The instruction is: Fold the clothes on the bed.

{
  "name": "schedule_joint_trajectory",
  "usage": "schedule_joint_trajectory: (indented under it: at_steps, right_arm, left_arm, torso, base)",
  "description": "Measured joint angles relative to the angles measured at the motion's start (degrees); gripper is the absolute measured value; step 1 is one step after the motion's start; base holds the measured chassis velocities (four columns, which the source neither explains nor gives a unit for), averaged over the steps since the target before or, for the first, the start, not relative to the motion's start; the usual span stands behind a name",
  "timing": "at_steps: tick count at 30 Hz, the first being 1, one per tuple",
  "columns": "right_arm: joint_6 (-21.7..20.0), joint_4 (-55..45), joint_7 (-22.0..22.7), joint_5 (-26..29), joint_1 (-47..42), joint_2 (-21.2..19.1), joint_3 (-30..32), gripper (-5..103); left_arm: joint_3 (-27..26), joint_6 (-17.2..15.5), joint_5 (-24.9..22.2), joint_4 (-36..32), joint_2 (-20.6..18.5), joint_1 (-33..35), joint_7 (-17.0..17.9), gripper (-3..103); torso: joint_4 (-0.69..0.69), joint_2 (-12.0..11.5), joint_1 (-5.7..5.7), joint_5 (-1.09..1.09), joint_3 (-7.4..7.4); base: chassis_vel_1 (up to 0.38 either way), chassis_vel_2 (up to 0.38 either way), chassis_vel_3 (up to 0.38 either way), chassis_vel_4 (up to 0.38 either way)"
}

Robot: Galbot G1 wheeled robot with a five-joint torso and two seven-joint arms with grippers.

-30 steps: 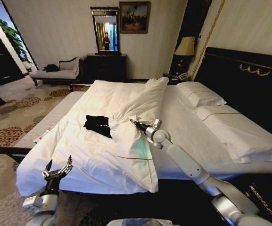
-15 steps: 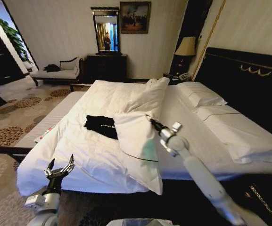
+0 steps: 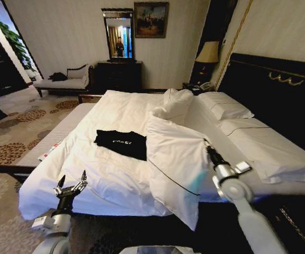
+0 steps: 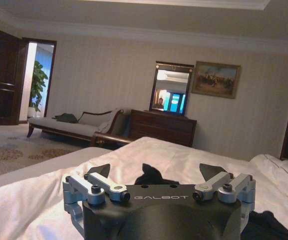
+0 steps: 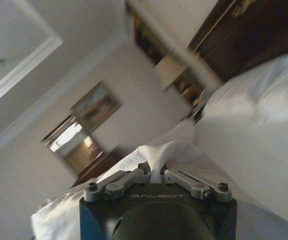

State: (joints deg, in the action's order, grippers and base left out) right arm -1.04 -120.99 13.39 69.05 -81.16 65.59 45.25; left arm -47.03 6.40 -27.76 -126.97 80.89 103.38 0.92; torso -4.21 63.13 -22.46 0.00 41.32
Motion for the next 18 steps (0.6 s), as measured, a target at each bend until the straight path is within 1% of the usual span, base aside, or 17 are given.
schedule_joint_trajectory:
  at_steps: [4,6,9,10,14,15,16,18]
  right_arm:
    - [3.37,-1.75,0.75,-4.28,-3.75,4.14,5.97,1]
    - [3.69,-1.96,1.01,-4.48,-4.06,4.59,6.68,1]
    - [6.24,-2.85,4.06,-6.31,-6.32,7.5,11.53,1]
    - [6.24,-2.85,4.06,-6.31,-6.32,7.5,11.53,1]
    - [9.66,-2.31,8.1,-9.8,-10.27,9.76,16.73,1]
    - [9.66,-2.31,8.1,-9.8,-10.27,9.76,16.73,1]
    - [10.32,-1.71,9.03,-10.57,-11.01,10.16,17.94,1]
    - [11.8,0.46,10.54,-13.43,-12.02,10.91,19.92,1]
  left_arm:
    - [-0.01,0.28,-0.38,0.26,-0.11,-0.29,0.09,100]
    - [0.04,0.31,-0.39,0.32,-0.09,-0.35,0.09,100]
    - [0.27,0.35,-0.57,0.6,-0.06,-0.94,0.11,100]
    - [0.27,0.35,-0.57,0.6,-0.06,-0.94,0.11,100]
    - [0.36,0.36,-0.85,1.16,-0.35,-1.56,0.14,100]
    - [0.36,0.36,-0.85,1.16,-0.35,-1.56,0.14,100]
    - [0.43,0.36,-0.88,1.35,-0.37,-1.69,0.15,100]
    - [0.63,0.36,-0.89,1.72,-0.37,-1.85,0.18,100]
  torso:
    - [0.01,-0.01,0.0,0.01,0.01]
    - [0.01,-0.01,0.0,0.01,0.01]
    - [0.01,0.0,0.0,0.01,0.0]
    - [0.01,0.0,0.0,0.01,0.0]
    - [0.0,-0.01,-0.01,0.01,0.01]
    - [0.0,-0.01,-0.01,0.01,0.01]
    - [0.0,0.0,-0.01,0.01,0.01]
    - [0.0,0.0,-0.01,0.0,0.0]
  base:
    - [0.0,0.0,0.0,0.0]
    - [0.0,0.0,0.0,0.0]
    - [0.0,0.0,0.0,0.0]
    - [0.0,0.0,0.0,0.0]
    - [0.0,0.0,0.0,0.0]
    - [0.0,0.0,0.0,0.0]
    - [0.0,0.0,0.0,0.0]
    - [0.0,0.0,0.0,0.0]
